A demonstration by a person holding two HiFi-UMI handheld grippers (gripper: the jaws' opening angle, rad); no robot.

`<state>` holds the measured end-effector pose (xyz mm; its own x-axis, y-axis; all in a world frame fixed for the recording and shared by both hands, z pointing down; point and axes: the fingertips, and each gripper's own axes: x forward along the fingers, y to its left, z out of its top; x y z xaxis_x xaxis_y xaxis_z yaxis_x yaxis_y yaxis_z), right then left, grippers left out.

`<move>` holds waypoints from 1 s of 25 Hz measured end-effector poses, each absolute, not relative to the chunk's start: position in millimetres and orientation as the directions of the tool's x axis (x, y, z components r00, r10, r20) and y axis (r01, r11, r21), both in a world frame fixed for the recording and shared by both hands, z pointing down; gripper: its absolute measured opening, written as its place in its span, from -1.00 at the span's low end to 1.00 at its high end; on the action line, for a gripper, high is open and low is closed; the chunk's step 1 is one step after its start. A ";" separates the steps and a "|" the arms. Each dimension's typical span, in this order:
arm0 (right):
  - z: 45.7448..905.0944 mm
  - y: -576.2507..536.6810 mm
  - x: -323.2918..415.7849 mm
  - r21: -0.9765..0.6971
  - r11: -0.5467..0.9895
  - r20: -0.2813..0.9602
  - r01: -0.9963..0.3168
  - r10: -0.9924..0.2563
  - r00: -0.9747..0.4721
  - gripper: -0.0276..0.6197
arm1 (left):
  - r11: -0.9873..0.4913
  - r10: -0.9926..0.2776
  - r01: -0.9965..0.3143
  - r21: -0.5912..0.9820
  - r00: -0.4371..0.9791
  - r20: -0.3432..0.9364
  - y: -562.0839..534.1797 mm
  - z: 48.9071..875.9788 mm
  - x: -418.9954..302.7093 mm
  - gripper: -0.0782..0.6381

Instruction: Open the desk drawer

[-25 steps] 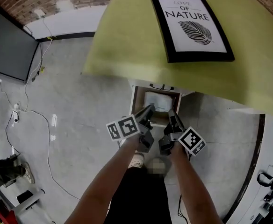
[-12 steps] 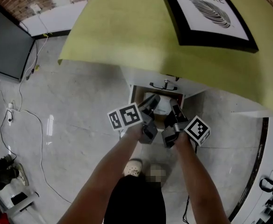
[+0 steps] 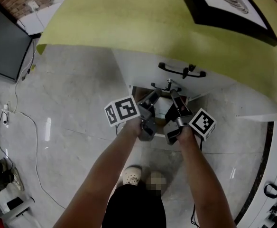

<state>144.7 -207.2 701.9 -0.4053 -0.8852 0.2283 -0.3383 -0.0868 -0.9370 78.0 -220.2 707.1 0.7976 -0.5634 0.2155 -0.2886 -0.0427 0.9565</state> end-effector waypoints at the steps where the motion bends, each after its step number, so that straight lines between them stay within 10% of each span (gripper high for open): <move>1: 703.2 -208.6 143.4 -0.938 -0.089 0.229 -0.335 -0.885 -0.405 -0.58 | -0.041 -0.568 -0.275 0.961 0.797 0.204 -221.3 707.3 78.4 -0.43; 25: 706.9 -216.3 139.9 -0.916 -0.133 0.278 -0.378 -0.891 -0.359 -0.72 | 0.016 -0.546 -0.304 0.952 0.795 0.263 -232.7 708.3 87.2 -0.60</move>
<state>139.9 -216.3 706.9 -0.3590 -0.8910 0.2779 -0.3780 -0.1334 -0.9161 87.2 -232.7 708.3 0.7950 -0.5464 0.2633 -0.3042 0.0164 0.9525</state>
